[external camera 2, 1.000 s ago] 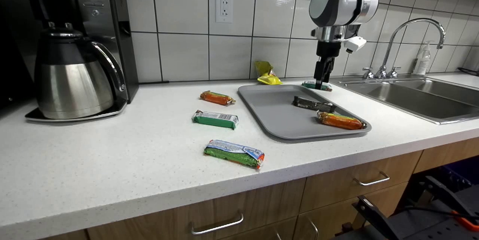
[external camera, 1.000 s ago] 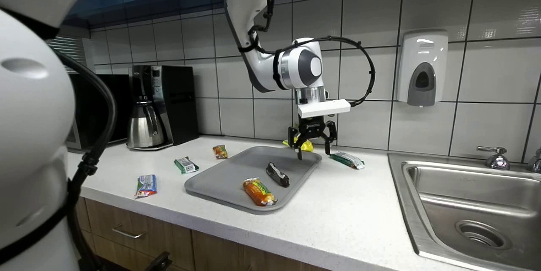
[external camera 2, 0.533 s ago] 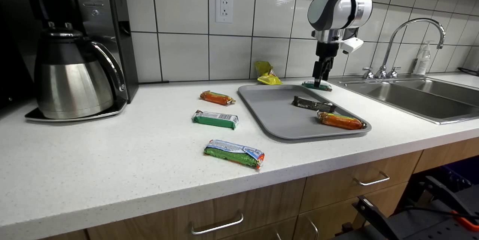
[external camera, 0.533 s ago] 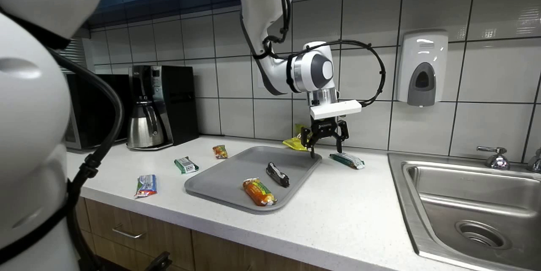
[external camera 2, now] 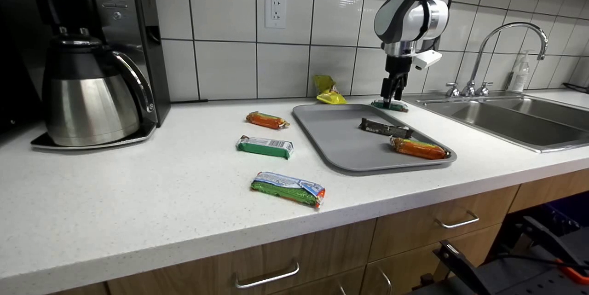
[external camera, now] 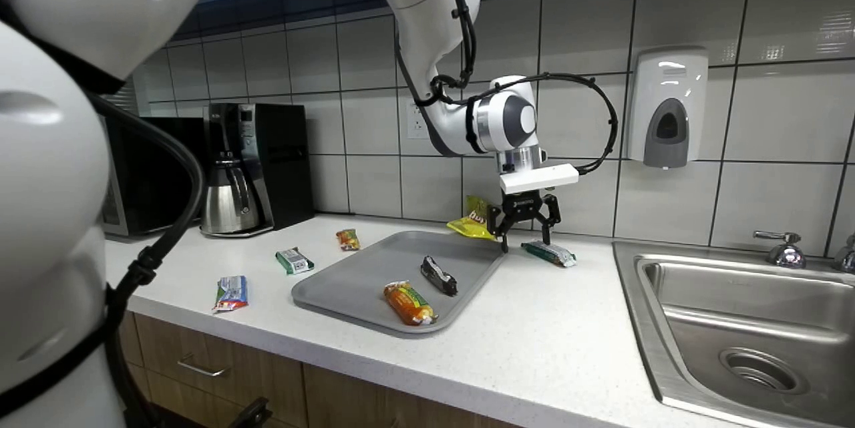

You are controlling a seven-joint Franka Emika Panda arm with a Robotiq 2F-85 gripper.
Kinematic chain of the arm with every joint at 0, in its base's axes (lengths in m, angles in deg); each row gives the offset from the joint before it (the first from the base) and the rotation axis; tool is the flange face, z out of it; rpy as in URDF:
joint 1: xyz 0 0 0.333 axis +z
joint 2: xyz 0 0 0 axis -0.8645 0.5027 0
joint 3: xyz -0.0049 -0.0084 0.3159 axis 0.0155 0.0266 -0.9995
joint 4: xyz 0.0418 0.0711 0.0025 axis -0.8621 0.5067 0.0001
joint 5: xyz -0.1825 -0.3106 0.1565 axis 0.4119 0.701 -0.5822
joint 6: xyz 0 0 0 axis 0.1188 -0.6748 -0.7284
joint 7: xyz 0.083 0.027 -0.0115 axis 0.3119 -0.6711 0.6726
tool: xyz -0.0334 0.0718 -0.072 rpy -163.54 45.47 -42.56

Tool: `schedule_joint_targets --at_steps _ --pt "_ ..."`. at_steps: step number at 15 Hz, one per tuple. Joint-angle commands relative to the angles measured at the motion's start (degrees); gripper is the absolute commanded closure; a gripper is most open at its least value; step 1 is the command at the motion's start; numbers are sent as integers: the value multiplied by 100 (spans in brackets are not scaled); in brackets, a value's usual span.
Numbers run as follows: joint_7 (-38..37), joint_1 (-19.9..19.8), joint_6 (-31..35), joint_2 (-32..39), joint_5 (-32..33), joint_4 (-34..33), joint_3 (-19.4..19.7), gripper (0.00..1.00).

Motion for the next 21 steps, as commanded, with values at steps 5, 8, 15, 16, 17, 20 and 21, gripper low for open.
schedule_joint_targets --at_steps 5,8,15,16,17,20,21 --pt "-57 -185 -637 580 78 -1125 -100 0" --pt "38 -240 -891 760 77 -1477 -117 0" --pt "655 -467 -1571 1354 -34 -2436 -328 0" --pt "768 -478 -1628 1431 -24 -2540 -339 0" --pt "863 -482 -1649 1501 2 -2631 -339 0" --pt "1092 -478 -1670 1662 34 -2856 -310 0" --pt "1141 -480 -1677 1701 29 -2922 -305 0"
